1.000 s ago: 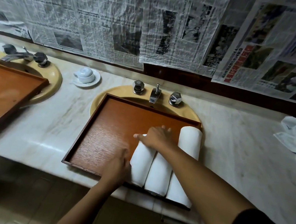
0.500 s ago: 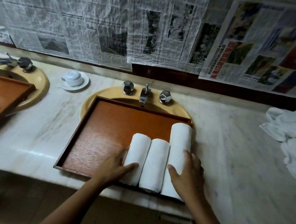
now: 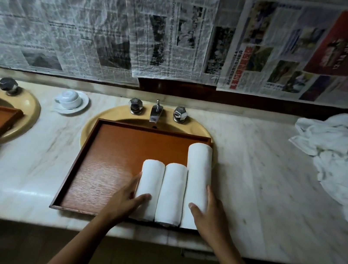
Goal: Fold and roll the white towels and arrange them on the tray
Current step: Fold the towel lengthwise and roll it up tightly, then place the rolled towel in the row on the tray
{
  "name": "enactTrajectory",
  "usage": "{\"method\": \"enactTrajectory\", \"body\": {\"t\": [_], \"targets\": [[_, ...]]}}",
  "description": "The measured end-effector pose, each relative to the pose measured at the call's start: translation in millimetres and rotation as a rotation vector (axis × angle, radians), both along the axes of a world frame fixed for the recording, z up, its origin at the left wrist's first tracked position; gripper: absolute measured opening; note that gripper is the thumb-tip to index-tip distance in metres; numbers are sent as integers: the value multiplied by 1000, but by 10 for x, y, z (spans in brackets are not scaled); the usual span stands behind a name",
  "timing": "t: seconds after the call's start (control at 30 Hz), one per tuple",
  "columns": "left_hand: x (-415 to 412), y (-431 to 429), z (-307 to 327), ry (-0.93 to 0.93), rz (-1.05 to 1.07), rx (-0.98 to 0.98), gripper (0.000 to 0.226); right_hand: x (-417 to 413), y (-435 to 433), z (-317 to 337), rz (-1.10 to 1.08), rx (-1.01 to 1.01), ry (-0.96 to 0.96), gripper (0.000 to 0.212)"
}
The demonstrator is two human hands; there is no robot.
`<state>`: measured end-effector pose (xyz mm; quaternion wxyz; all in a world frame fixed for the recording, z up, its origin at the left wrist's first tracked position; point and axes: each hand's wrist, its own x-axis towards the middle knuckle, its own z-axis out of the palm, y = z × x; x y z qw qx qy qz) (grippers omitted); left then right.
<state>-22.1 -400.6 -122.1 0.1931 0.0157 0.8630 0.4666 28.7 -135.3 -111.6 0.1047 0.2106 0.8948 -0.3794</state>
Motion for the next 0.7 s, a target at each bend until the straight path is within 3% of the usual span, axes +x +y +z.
{"method": "enactTrajectory", "body": {"t": [0.27, 0.43, 0.7], "targets": [[47, 46, -11, 7, 12, -43, 68, 45, 70, 3, 12, -65, 24, 76], [149, 72, 25, 43, 109, -167, 86, 54, 181, -1, 1, -61, 28, 67], [217, 326, 222, 345, 88, -345, 69, 209, 593, -47, -84, -58, 52, 48]]}}
